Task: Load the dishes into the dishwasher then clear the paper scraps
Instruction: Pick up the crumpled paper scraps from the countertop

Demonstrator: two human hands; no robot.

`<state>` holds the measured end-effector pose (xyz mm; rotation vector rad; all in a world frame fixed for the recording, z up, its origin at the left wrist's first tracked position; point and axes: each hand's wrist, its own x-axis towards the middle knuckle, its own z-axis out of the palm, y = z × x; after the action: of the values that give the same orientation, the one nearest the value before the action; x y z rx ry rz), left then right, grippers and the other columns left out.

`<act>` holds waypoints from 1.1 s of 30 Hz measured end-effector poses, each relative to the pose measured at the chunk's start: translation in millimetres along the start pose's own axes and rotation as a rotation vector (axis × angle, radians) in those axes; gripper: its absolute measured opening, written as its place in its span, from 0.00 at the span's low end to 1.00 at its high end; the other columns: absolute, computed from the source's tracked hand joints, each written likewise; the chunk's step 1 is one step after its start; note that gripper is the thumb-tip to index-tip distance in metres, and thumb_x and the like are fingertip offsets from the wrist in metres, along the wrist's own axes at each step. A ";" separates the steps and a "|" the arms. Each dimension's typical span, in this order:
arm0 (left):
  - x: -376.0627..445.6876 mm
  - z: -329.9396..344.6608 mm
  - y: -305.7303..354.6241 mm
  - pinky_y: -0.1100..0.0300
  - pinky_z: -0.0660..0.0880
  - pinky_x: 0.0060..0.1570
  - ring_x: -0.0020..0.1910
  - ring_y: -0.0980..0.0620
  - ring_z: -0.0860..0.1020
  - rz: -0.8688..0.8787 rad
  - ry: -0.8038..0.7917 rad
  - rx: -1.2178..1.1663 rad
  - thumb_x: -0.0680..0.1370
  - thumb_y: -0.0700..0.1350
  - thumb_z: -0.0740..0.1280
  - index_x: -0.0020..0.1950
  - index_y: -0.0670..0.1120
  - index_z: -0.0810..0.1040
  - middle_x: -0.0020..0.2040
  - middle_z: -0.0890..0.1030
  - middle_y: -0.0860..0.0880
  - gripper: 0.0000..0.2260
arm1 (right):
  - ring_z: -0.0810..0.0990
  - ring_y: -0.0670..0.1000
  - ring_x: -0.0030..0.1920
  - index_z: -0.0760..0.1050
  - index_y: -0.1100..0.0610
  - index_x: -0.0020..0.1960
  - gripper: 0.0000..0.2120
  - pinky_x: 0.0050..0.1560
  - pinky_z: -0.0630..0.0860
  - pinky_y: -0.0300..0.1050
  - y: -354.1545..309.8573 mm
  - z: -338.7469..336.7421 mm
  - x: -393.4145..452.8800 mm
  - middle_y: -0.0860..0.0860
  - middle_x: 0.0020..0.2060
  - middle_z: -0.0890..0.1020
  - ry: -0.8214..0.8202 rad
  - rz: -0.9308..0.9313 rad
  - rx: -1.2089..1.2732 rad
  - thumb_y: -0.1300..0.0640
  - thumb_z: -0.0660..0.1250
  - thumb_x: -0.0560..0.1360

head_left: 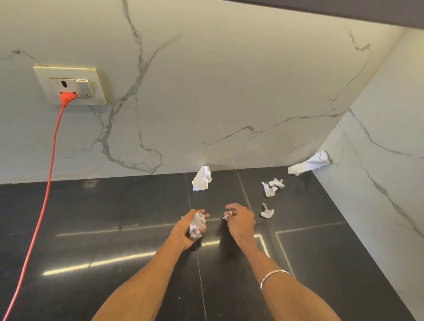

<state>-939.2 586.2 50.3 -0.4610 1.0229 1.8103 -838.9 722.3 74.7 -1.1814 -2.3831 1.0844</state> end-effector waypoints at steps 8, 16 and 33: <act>-11.5 -0.1 -6.5 0.60 0.77 0.29 0.30 0.49 0.78 0.019 0.054 -0.092 0.74 0.41 0.71 0.49 0.41 0.78 0.40 0.80 0.41 0.07 | 0.83 0.45 0.50 0.85 0.52 0.54 0.09 0.56 0.80 0.42 -35.8 11.1 -21.4 0.48 0.48 0.85 -0.185 -0.162 0.196 0.60 0.71 0.76; -14.0 -10.2 -7.2 0.55 0.80 0.40 0.39 0.47 0.82 0.020 0.122 -0.037 0.76 0.49 0.71 0.56 0.42 0.80 0.48 0.84 0.41 0.13 | 0.85 0.46 0.44 0.85 0.53 0.47 0.07 0.51 0.82 0.49 -45.7 24.6 -56.5 0.48 0.41 0.86 -0.235 -0.237 0.255 0.59 0.76 0.69; -23.9 -16.7 1.2 0.58 0.80 0.31 0.32 0.49 0.82 -0.009 -0.075 -0.041 0.73 0.48 0.72 0.46 0.41 0.81 0.39 0.82 0.44 0.11 | 0.76 0.45 0.47 0.70 0.44 0.51 0.17 0.48 0.79 0.41 -60.7 27.7 -55.6 0.47 0.45 0.75 -0.251 -0.370 -0.124 0.61 0.72 0.72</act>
<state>-931.3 559.0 57.7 -0.4191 0.9323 1.8298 -852.9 641.9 104.5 -0.6238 -2.7487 1.0207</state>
